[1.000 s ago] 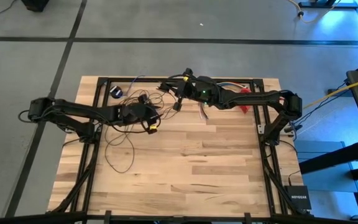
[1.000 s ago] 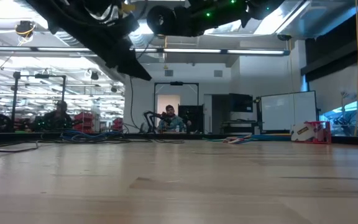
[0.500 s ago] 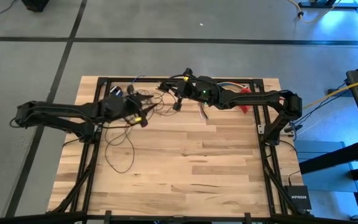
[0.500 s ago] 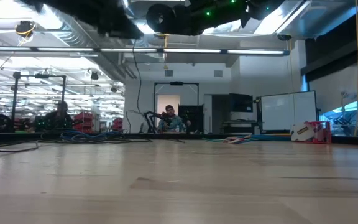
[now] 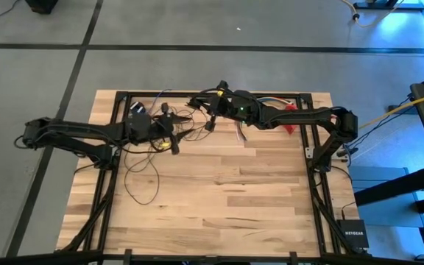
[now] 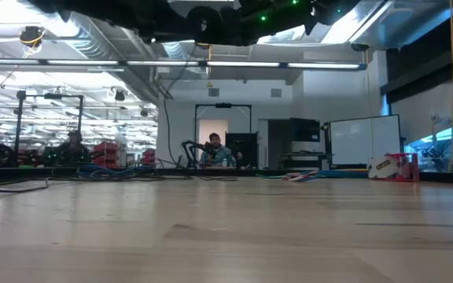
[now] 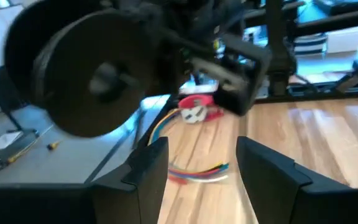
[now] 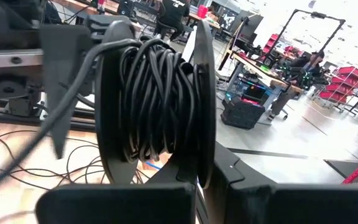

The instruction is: Coiling cords

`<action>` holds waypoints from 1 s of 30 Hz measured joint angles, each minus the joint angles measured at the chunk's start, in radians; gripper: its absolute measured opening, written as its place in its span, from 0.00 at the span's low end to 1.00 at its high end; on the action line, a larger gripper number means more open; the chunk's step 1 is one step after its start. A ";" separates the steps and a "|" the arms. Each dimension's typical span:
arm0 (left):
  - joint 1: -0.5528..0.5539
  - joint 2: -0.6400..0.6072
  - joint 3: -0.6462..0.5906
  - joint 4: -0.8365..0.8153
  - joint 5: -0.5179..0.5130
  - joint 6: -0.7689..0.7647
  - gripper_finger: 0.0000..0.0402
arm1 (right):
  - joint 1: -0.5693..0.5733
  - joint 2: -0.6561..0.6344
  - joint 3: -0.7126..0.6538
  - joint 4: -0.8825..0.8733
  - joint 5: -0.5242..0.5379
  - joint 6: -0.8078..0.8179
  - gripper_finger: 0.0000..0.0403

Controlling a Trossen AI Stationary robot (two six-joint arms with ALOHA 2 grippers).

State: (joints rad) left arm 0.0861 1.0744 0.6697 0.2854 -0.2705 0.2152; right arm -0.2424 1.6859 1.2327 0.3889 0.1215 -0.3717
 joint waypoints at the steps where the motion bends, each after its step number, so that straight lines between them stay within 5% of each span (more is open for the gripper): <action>1: -0.005 0.013 0.000 0.022 0.005 0.003 0.45 | 0.000 0.000 0.000 -0.002 0.000 0.000 0.02; 18: -0.026 0.101 0.000 0.131 0.014 0.058 0.43 | 0.000 0.000 0.000 -0.023 0.001 -0.003 0.02; 30: -0.028 0.101 0.000 0.130 0.084 0.065 0.11 | 0.000 0.000 0.000 -0.023 0.001 -0.004 0.02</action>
State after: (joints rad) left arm 0.0586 1.1759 0.6693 0.4155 -0.1867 0.2806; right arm -0.2424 1.6859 1.2328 0.3660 0.1226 -0.3755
